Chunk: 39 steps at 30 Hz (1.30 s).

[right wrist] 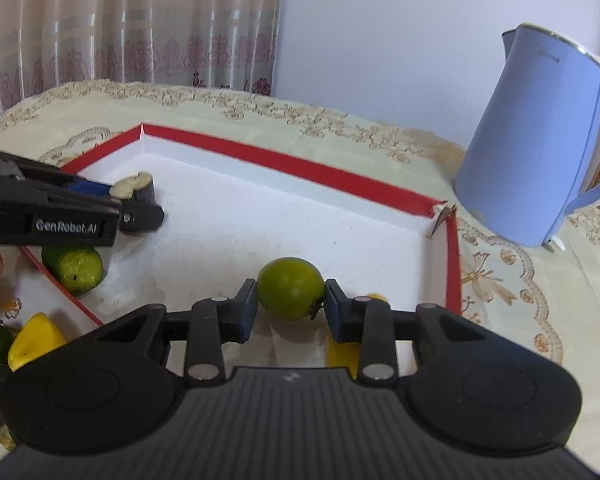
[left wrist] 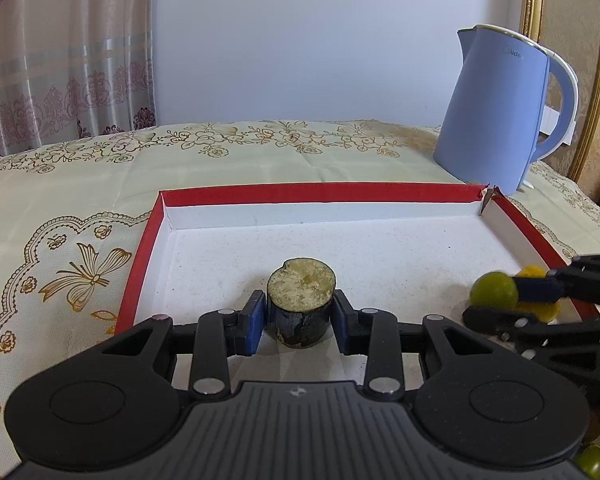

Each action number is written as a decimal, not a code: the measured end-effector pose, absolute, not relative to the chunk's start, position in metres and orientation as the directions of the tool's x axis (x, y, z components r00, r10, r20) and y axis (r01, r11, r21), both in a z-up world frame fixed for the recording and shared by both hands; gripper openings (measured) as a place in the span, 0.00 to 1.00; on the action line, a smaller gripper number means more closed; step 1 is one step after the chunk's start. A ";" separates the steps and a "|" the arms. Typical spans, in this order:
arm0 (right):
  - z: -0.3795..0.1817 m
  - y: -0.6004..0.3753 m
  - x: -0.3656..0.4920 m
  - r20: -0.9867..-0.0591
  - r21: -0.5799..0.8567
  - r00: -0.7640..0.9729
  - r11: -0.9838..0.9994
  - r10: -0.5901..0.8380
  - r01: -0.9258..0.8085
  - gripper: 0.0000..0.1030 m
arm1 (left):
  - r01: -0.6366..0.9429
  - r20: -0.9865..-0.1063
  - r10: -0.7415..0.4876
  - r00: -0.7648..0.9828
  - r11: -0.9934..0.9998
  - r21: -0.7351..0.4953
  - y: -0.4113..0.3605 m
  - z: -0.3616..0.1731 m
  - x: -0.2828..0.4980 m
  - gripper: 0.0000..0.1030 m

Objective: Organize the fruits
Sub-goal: 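Open the right tool to drop the green lime into the tray, then lower the eggplant slice onto the tray floor and open the left tool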

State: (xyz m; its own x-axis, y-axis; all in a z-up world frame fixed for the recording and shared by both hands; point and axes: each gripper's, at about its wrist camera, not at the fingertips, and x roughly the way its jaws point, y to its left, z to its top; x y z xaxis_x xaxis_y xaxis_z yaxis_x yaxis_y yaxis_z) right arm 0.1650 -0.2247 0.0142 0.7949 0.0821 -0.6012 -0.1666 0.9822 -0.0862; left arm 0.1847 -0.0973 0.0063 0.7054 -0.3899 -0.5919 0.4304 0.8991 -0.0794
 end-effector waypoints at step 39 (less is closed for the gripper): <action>-0.005 -0.365 0.109 -0.336 0.534 0.942 0.827 0.017 0.176 1.00 | 0.431 -0.585 -0.370 0.722 0.902 -0.039 -0.101 0.004 0.180 0.34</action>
State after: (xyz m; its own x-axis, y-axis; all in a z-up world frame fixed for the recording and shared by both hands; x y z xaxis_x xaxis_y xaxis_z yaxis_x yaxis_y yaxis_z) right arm 0.1085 -0.3648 -0.0051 0.9419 0.0169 -0.3356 0.1756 0.8267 0.5345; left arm 0.1802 -0.1011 0.0043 0.7219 -0.3703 -0.5845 0.4306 0.9017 -0.0394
